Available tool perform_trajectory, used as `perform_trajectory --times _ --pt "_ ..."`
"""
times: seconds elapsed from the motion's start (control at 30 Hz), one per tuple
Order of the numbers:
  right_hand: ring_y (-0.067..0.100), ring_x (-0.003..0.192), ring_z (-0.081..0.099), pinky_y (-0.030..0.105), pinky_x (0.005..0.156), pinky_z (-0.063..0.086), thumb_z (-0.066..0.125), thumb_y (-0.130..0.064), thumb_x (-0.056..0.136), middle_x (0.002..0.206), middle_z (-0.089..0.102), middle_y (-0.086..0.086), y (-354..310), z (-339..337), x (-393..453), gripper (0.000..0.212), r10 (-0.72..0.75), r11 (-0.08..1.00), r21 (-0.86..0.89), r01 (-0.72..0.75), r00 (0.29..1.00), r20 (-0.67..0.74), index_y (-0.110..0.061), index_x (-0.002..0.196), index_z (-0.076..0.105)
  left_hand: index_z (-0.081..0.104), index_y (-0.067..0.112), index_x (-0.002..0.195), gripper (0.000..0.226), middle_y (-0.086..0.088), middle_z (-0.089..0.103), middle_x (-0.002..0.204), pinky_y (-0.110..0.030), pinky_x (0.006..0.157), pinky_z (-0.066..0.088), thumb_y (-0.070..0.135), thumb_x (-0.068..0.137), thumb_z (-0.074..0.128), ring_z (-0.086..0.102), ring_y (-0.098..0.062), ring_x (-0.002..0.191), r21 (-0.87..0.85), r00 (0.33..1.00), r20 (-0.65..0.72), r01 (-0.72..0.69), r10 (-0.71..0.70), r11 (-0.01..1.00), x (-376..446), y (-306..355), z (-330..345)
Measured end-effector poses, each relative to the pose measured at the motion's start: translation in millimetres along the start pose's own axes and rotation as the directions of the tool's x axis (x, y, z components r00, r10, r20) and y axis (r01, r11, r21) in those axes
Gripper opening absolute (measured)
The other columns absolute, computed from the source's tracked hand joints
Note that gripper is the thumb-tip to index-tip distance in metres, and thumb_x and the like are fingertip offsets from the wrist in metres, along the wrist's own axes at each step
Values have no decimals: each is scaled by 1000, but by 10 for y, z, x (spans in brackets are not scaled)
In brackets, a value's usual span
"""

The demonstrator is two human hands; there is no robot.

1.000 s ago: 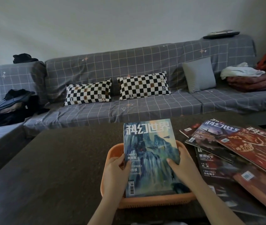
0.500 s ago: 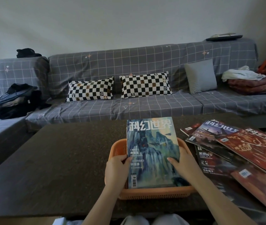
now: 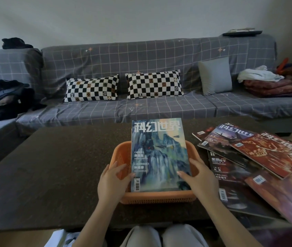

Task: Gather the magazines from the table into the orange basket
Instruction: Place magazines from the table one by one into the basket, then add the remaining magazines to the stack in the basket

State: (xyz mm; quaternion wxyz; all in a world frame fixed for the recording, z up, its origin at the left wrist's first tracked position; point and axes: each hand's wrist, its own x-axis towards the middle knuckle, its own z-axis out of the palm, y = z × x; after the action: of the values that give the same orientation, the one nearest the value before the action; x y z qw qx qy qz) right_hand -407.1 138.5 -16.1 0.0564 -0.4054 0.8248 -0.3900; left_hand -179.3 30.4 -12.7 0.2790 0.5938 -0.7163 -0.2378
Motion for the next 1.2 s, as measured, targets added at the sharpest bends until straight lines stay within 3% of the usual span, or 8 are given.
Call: perform_trajectory --times 0.37,0.47,0.6,0.73,0.83,0.97,1.1,1.2 --pt "16 125 46 32 94 40 71 -42 77 142 45 -5 -311 199 373 65 11 999 51 -19 988 152 -22 134 49 54 29 134 58 3 44 149 -50 113 29 49 81 69 25 -21 143 26 998 -6 63 -63 998 473 -30 -57" --pt "17 130 41 34 101 37 70 -38 80 148 38 -4 -218 143 387 65 -20 986 165 -17 975 223 -19 137 45 53 28 136 61 1 45 148 -52 115 23 52 82 66 27 -21 143 88 997 -82 -4 11 996 394 19 -19" --pt "12 122 46 29 96 37 65 -39 83 142 46 -1 -76 -9 371 58 -29 976 220 -4 989 145 -21 135 47 55 28 133 52 2 48 145 -50 117 18 45 85 66 32 -17 140 26 977 -138 -162 164 986 254 342 109" --pt "16 125 45 39 103 40 63 -40 84 138 50 -1 72 -270 427 53 -4 969 248 -15 997 77 -23 132 49 56 31 129 43 9 51 139 -47 117 18 41 87 64 38 -11 134 -99 961 -79 -273 266 957 174 860 384" --pt "14 118 50 30 94 40 62 -37 86 131 55 0 254 -486 521 45 40 969 246 -37 999 -9 -24 127 53 57 33 125 38 12 54 132 -43 112 29 38 88 63 45 -9 124 -152 949 -20 -315 316 937 140 1265 686" --pt "16 116 52 31 91 41 60 -38 87 129 56 -2 577 -739 655 40 182 953 256 -160 981 -63 -28 125 54 61 28 122 32 8 57 126 -35 106 36 32 90 62 50 -9 117 -215 925 72 -350 372 912 107 1722 1169" --pt "19 111 56 39 95 46 60 -34 88 121 61 3 891 -890 771 40 276 953 162 -257 954 -114 -22 125 54 59 22 127 38 6 56 130 -22 99 34 30 90 63 52 -10 119 -218 909 204 -320 364 922 157 2050 1636" --pt "25 110 55 42 94 45 61 -35 87 118 63 7 1123 -943 853 41 291 957 34 -289 942 -170 -15 123 57 55 19 131 41 -1 55 133 -25 97 40 28 91 61 55 -13 116 -222 892 327 -248 311 943 267 2232 1931"
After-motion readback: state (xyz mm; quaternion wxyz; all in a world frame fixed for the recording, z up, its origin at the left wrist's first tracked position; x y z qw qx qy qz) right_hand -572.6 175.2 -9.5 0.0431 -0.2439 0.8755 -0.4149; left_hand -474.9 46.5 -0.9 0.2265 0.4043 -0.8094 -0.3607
